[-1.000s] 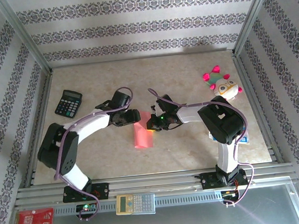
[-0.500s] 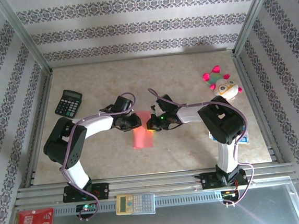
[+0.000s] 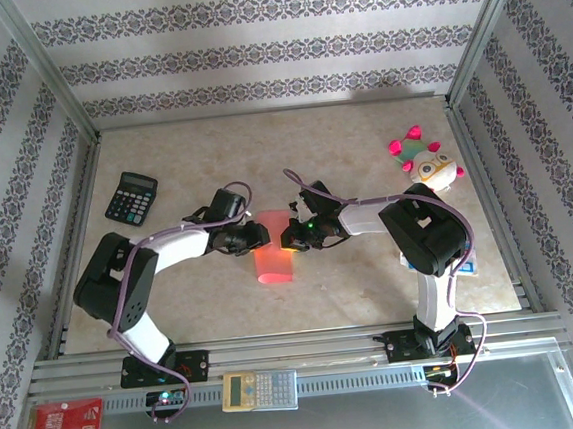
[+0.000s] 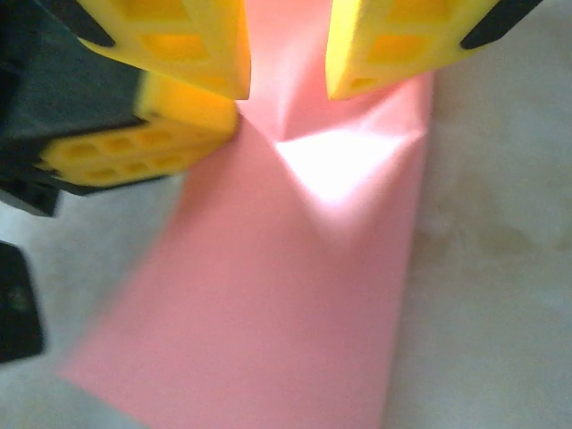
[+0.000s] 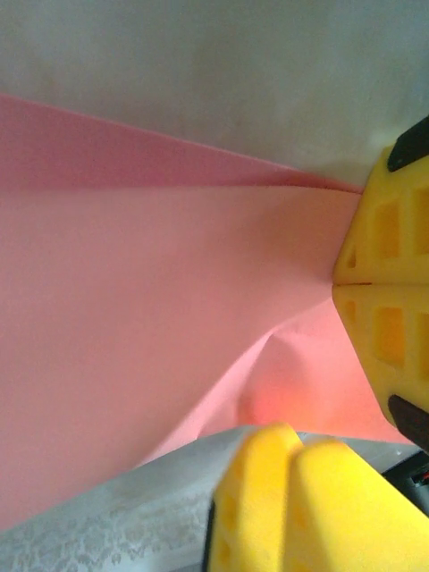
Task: Fold a paper plane with a square sheet of paper (pick it up from the middle)
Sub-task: First fold the square sheet of paper in half at the center of the table.
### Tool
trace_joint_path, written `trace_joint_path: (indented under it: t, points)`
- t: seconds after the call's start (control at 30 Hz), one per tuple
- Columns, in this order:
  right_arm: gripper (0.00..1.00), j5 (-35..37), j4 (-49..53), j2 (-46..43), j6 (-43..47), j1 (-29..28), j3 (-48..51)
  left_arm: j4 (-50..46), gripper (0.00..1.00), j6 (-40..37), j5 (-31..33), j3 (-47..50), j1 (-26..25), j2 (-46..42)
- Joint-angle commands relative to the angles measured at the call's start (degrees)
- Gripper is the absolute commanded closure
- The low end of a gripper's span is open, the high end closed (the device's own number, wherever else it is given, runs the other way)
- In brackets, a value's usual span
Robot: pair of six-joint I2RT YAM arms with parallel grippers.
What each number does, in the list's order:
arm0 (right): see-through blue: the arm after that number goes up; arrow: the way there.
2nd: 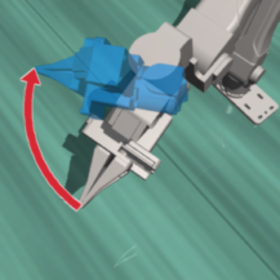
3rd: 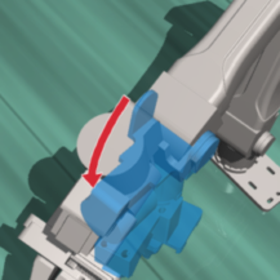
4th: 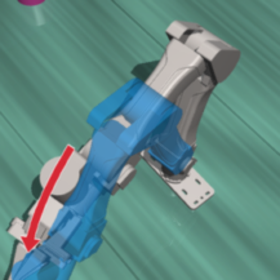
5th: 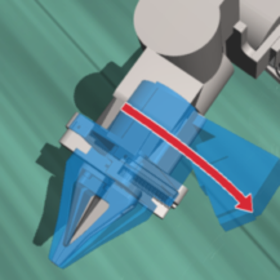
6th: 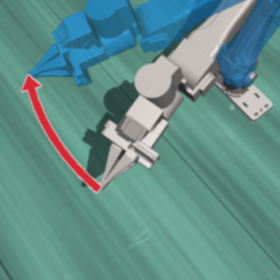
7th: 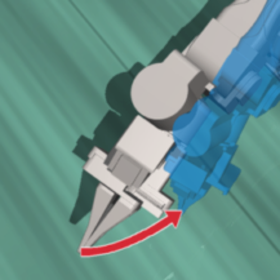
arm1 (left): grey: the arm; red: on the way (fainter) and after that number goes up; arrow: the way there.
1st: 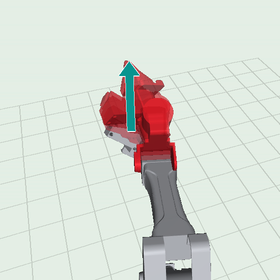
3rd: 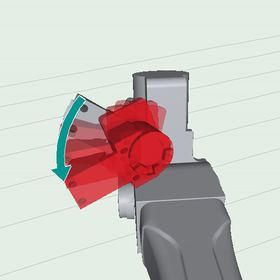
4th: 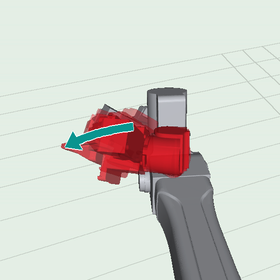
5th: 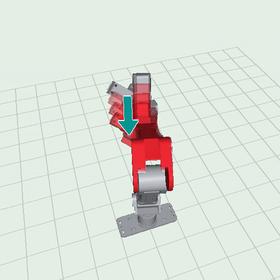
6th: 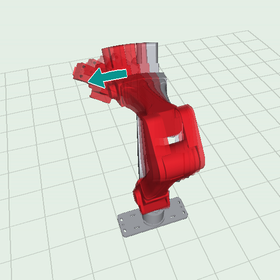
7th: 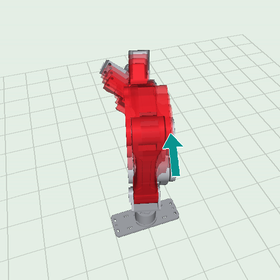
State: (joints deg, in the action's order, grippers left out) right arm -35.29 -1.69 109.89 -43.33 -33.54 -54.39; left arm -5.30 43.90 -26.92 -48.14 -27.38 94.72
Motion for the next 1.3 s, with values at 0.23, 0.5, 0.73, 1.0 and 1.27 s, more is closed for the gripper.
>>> trace_joint_path:
  t: [0.23,0.5,0.73,1.0,1.27]
  points:
    - [0.99,11.12,8.28,5.91,1.06,-0.47,2.78,2.07,0.74,3.40,0.16,5.69,0.12,3.56]
    - [0.99,11.38,8.65,5.78,1.50,-0.47,2.79,9.28,0.68,4.20,-6.63,9.61,-0.53,-5.67]
    - [1.00,11.56,8.67,5.51,1.58,-0.47,2.68,8.12,0.69,5.14,-8.34,11.94,-0.69,-1.62]
    - [1.00,11.82,9.08,5.22,2.12,-0.47,2.64,6.60,0.69,4.35,-6.22,15.09,-0.91,-7.82]
    - [1.00,12.15,9.06,5.01,2.11,-0.47,2.74,7.22,0.68,6.06,-5.74,16.19,-2.97,-5.75]
